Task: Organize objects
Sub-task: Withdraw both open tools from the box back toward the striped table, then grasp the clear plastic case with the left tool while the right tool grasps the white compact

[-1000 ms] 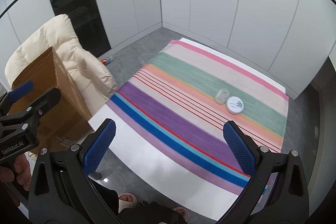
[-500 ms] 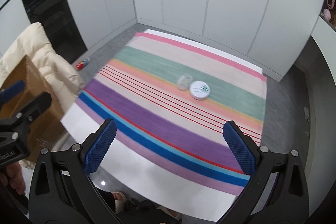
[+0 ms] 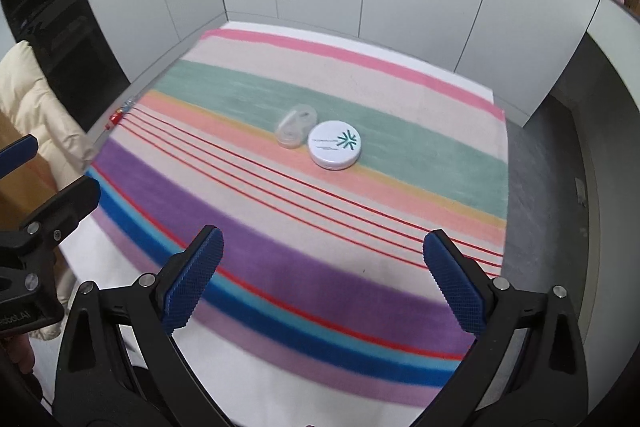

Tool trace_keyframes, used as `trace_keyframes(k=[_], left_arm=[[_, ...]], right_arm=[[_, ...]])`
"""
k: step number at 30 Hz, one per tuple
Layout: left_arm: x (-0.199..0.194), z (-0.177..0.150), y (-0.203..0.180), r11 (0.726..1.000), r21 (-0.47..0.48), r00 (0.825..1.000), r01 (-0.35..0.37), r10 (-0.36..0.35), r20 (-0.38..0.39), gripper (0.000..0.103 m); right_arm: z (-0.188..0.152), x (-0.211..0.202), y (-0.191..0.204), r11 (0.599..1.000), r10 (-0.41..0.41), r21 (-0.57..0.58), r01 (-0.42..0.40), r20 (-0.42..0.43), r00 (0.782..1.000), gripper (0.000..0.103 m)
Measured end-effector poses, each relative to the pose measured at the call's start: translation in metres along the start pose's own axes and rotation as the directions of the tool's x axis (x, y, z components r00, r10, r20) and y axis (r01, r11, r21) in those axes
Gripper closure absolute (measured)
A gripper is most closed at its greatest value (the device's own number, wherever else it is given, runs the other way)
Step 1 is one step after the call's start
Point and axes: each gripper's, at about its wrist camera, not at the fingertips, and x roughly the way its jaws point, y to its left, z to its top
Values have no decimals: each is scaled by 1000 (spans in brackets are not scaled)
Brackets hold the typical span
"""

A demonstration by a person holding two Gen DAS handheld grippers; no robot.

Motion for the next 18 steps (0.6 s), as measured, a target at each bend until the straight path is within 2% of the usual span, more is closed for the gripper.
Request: trace_keyframes(k=[9, 14, 18], left_arm=[[84, 9, -26, 999, 10, 997, 42, -41, -66, 6], [119, 15, -34, 999, -2, 996, 53, -53, -69, 7], [139, 21, -27, 998, -23, 995, 62, -64, -74, 7]], right_arm=[[13, 82, -24, 999, -19, 32, 20, -35, 999, 5], [20, 126, -34, 998, -12, 53, 14, -45, 999, 10], [29, 141, -32, 999, -27, 25, 26, 9, 1000, 11]])
